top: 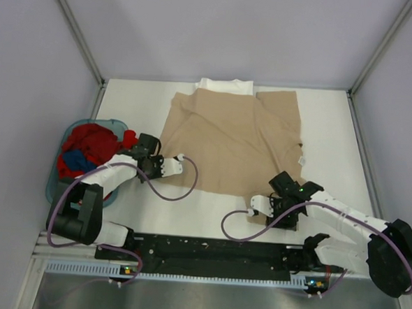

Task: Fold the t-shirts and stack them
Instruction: Flatten out the tshirt

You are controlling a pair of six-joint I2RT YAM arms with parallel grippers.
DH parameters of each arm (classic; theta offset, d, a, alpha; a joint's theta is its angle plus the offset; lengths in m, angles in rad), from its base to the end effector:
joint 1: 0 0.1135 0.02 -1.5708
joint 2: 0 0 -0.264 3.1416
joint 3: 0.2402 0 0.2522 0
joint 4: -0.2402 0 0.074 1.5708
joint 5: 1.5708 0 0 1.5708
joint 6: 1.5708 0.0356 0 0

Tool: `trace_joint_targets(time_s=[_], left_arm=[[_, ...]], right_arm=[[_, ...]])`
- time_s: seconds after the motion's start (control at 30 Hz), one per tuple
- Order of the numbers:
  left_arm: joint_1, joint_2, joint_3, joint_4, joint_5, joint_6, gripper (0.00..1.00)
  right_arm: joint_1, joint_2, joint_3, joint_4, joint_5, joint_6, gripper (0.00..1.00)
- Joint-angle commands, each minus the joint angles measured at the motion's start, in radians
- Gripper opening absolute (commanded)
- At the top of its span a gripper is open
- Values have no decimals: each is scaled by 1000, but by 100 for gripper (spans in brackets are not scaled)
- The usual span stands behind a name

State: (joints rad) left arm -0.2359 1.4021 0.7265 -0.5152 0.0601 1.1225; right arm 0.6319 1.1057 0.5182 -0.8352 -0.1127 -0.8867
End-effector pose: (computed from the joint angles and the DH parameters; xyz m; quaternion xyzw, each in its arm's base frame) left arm 0.2377 -0.0593 0.1657 0.6210 0.7602 0.0543 0.1832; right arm 0.1226 0.0947 0.1554 -0.6885 0.7193 0.0463 0.0804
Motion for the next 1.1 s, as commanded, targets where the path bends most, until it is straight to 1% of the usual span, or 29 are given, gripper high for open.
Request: trace_joint_targets(time_s=[0.0,0.03,0.07,0.13,0.17,0.27,0.4,0.47,0.53,0.6,0.73,0.97,1.0,1.07], left_arm=[[4,-44,40,24,21,-24,0],[4,-46,44,23,20,-30,0],[4,-52,47,21,18,-38,0],[4,-63,53,12,17,-55,0],[4,-71,57,9,18,-65,0],[4,-97,76,3,6,-93,0],[4,-138,131,4,-49,-124,0],[4,-163,181,6,-101,-141,0],[4,-187,243,9,-140,-148,0],[4,-212,316,11,-161,-153,0],[4,-250,421,-6,-157,-121,0],[3,-258,674,-31,-187,-90,0],[3,-259,718,-45,-184,-87,0],[3,-264,801,-109,-172,-81,0]], right_arm=[[9,68,-35,97,53,-12,46],[9,78,-27,91,57,-8,33],[11,83,-18,81,58,-8,24],[12,76,-1,61,58,-5,3],[11,66,8,47,61,0,0],[12,1,51,-14,93,28,0],[5,-102,181,-38,292,138,0],[-12,-145,274,-35,376,153,0],[-38,-177,369,-18,428,169,0],[-75,-201,478,-5,444,160,0],[-121,-215,688,-4,470,106,0],[-129,-130,1110,-4,541,-18,0],[-129,-121,1173,-7,542,-30,0],[-127,-132,1249,-7,510,-35,0]])
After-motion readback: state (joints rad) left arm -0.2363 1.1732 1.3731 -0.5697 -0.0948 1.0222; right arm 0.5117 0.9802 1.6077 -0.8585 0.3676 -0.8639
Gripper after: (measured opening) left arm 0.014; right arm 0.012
